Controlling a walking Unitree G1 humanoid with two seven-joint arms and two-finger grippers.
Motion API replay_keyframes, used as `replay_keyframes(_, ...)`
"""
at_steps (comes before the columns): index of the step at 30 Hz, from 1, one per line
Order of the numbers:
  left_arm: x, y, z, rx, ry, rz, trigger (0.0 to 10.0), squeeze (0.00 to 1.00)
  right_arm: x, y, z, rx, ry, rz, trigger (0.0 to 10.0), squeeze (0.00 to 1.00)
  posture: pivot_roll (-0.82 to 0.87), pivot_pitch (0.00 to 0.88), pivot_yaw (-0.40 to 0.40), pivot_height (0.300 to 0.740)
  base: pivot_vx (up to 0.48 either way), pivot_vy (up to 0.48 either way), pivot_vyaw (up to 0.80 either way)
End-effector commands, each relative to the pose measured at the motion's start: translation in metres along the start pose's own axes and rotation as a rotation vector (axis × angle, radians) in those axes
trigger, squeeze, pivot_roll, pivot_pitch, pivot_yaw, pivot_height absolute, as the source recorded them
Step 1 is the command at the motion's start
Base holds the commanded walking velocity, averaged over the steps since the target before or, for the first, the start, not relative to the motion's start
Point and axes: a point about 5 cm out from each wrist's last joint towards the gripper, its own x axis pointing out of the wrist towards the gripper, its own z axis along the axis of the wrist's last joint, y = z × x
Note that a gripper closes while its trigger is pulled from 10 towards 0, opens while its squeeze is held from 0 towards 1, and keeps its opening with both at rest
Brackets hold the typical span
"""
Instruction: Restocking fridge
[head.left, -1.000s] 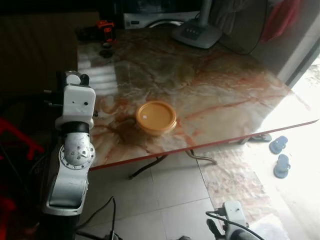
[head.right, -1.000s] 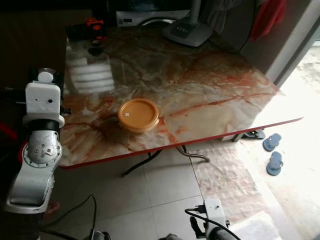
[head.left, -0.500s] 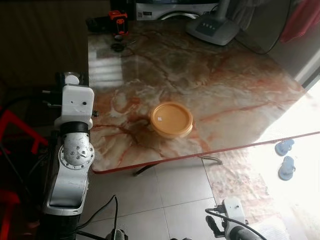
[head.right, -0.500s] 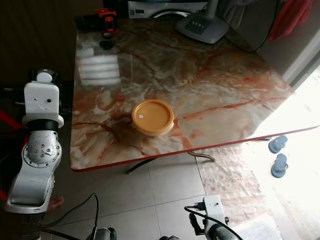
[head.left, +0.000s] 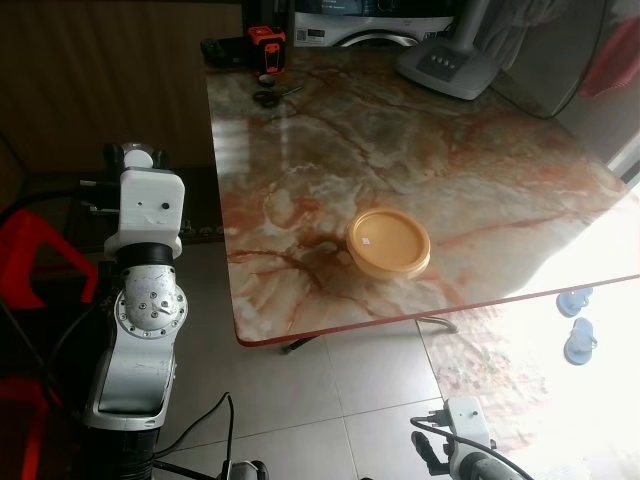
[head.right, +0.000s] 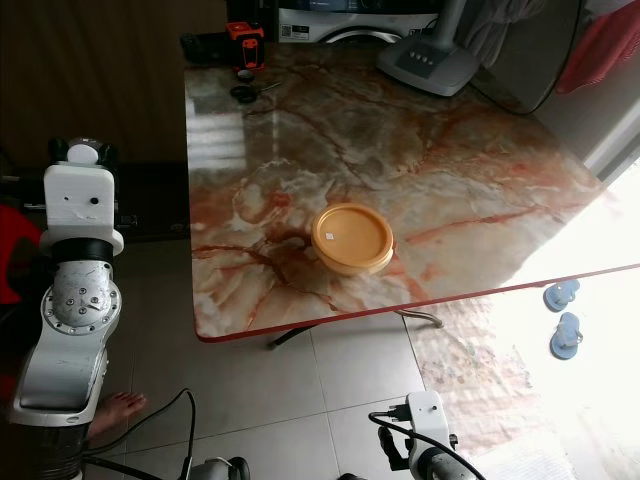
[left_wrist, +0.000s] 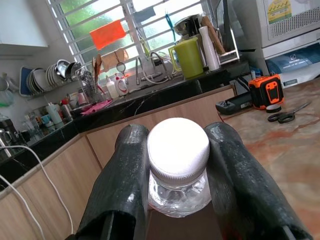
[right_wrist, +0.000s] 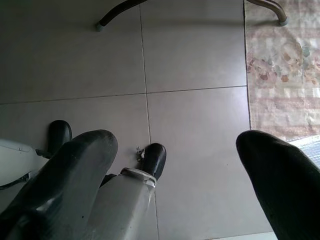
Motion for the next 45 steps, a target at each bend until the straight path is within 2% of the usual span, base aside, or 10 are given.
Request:
replay_keyframes(1, 0.002, 0.000, 0.004, -0.002, -0.010, 0.001, 10.0, 0.00, -0.002, -0.005, -0.005, 0.018, 0.006, -0.015, 10.0, 0.00, 0.03, 0.163, -0.093, 0.740, 0.000, 0.281, 0.00)
replay_keyframes(31, 0.003, -0.001, 0.002, -0.027, 0.003, -0.007, 10.0, 0.00, -0.002, -0.005, -0.006, 0.027, 0.011, -0.025, 10.0, 0.00, 0.03, 0.158, -0.093, 0.740, 0.000, 0.261, 0.00)
replay_keyframes(38, 0.002, -0.007, 0.004, -0.035, -0.001, -0.053, 10.0, 0.00, -0.002, -0.005, -0.007, 0.025, 0.022, -0.028, 10.0, 0.00, 0.03, 0.160, -0.092, 0.740, 0.000, 0.000, -0.77)
replay_keyframes(41, 0.003, -0.011, 0.010, -0.010, -0.045, -0.083, 10.0, 0.00, -0.002, -0.005, -0.007, 0.024, 0.023, -0.027, 10.0, 0.00, 0.04, 0.160, -0.091, 0.740, 0.000, 0.000, -0.80)
replay_keyframes(45, 0.002, -0.017, 0.014, -0.021, -0.064, -0.130, 10.0, 0.00, -0.002, -0.005, -0.007, 0.021, 0.030, -0.027, 10.0, 0.00, 0.04, 0.160, -0.091, 0.740, 0.000, 0.000, -0.20)
